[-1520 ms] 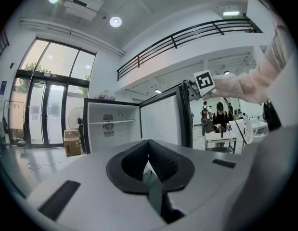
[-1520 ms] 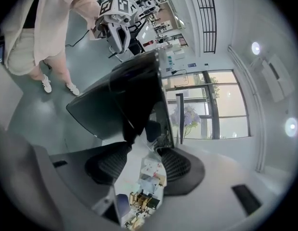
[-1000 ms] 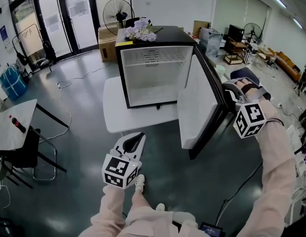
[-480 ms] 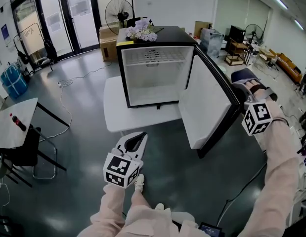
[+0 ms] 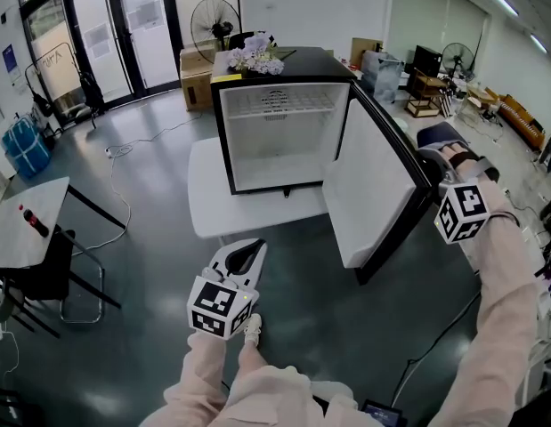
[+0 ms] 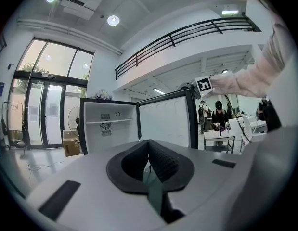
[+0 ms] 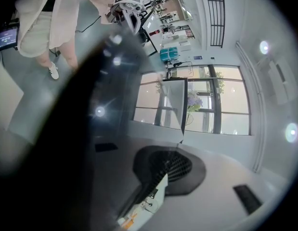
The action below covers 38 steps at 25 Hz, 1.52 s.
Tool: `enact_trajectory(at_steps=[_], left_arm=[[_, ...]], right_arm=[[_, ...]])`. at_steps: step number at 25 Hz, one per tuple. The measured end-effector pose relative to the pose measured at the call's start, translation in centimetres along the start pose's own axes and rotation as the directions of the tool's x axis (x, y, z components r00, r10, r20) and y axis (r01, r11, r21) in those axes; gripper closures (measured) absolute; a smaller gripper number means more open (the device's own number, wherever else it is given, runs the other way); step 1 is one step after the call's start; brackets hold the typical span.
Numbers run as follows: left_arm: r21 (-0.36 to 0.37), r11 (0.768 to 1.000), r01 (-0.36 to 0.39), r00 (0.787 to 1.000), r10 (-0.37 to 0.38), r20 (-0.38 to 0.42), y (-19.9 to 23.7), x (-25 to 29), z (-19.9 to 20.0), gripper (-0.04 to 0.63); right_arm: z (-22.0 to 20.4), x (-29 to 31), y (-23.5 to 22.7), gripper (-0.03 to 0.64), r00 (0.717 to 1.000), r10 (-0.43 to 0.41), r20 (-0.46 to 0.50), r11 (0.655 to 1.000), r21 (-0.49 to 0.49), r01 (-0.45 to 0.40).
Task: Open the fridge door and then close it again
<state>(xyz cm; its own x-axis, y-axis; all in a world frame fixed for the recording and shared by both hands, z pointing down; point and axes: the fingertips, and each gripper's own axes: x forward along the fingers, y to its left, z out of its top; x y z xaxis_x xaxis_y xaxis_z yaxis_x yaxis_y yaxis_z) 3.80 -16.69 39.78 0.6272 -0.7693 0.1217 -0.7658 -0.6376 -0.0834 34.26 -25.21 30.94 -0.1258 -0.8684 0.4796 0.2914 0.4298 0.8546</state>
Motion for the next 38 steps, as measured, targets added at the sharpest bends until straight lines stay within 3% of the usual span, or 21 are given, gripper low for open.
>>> enact_trajectory(at_steps=[25,38], left_arm=[[-0.012,1.0,-0.008,1.0,0.008,-0.004,-0.8,-0.6,-0.3,0.584],[-0.032,0.999,-0.034,0.999,0.033,-0.036,0.1,-1.8,-1.5,0.584]], right_arm=[[4.8,0.1,-1.2,0.393,0.999,-0.043,-0.016,0.999,0.021,0.043],[9.2,1.3,-2.8,0.388,0.996,-0.072,0.043,0.997,-0.009,0.072]])
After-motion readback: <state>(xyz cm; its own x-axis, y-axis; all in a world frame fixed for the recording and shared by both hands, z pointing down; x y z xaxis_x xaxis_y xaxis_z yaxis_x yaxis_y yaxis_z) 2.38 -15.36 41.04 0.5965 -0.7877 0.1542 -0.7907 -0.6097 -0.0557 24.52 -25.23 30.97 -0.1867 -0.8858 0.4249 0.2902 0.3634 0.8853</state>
